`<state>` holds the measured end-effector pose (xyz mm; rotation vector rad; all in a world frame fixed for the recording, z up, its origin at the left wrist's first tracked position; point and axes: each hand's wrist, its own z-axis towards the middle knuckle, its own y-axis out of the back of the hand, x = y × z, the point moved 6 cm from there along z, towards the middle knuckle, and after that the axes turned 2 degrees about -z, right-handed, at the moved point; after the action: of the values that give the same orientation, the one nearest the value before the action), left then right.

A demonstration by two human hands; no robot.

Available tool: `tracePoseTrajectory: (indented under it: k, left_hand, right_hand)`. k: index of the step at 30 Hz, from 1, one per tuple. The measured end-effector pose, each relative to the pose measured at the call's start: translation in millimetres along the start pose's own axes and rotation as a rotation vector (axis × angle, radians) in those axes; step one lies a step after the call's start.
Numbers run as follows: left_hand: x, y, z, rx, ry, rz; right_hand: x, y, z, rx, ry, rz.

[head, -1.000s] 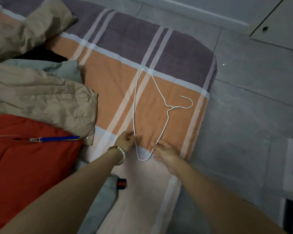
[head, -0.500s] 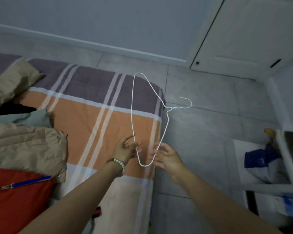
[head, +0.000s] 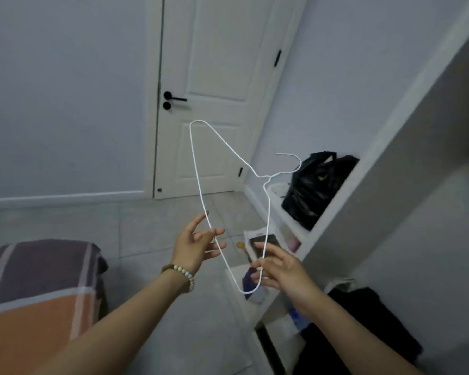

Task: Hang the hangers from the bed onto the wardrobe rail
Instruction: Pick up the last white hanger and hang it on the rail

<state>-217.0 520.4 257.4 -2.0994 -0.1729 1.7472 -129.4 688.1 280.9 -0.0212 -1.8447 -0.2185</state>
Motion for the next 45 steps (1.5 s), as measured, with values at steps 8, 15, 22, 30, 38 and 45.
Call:
tracePoseTrajectory:
  k: [8,15,22,30,38,45]
  left_hand:
    - [-90,-251,-77,0.375,-0.138,-0.004]
    - [-130,-420,-160,0.653,-0.134,0.042]
    - [-143,-537,-241,1.019,0.049,0.233]
    - [-148,-603,-291,1.244,0.077,0.338]
    - [-148,-638,-275,1.256,0.054,0.352]
    - [-181,-664,-209,1.073,-0.327,0.344]
  right_hand:
    - [114,182,-155,-0.336,0.306,0.070]
    - [166,283,-290,-0.595,0.514,0.085]
    - [201,336,-377,-0.713,0.668,0.100]
    - [228,369,-408,-0.799,0.737,0.045]
    - [246,400,-400,-0.850,0.727,-0.028]
    - [257,436,-360,-0.939,0.674,-0.033]
